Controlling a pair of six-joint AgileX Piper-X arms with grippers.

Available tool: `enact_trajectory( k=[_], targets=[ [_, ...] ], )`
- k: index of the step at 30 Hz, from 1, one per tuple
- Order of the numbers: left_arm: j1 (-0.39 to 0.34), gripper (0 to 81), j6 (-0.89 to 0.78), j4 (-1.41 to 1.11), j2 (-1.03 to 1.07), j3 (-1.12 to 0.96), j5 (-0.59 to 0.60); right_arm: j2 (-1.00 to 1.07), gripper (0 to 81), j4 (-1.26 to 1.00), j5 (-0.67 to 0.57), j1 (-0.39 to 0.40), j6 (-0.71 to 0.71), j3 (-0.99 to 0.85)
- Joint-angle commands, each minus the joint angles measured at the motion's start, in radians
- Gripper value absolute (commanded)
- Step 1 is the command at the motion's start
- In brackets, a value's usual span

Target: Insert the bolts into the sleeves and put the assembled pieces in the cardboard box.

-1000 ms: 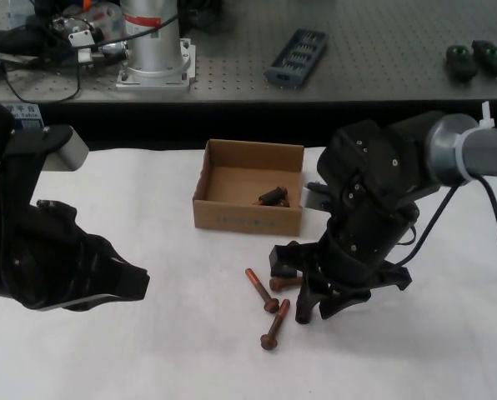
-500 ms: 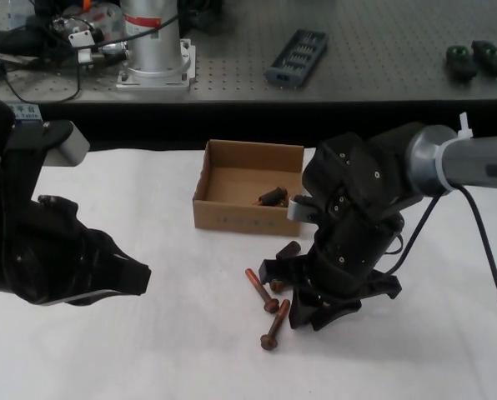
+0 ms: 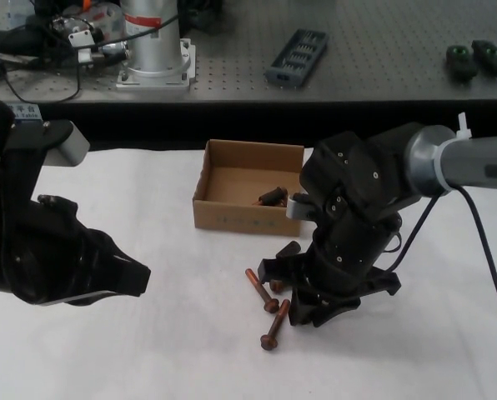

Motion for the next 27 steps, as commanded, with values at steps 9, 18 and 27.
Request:
enact_trajectory(
  k=[9,18,27],
  targets=[
    [-0.002,0.6,0.033,-0.007,-0.009,-0.001,-0.007,0.001,7.8,-0.009,0.026,0.0,-0.02,-0.01],
    [-0.002,0.6,0.08,-0.007,-0.009,-0.001,-0.007,-0.046,2.8,0.108,0.018,0.0,-0.161,-0.042],
    [-0.002,0.6,0.409,-0.007,-0.009,-0.001,0.011,-0.187,2.8,0.269,0.026,0.0,-0.32,-0.042]
  ],
)
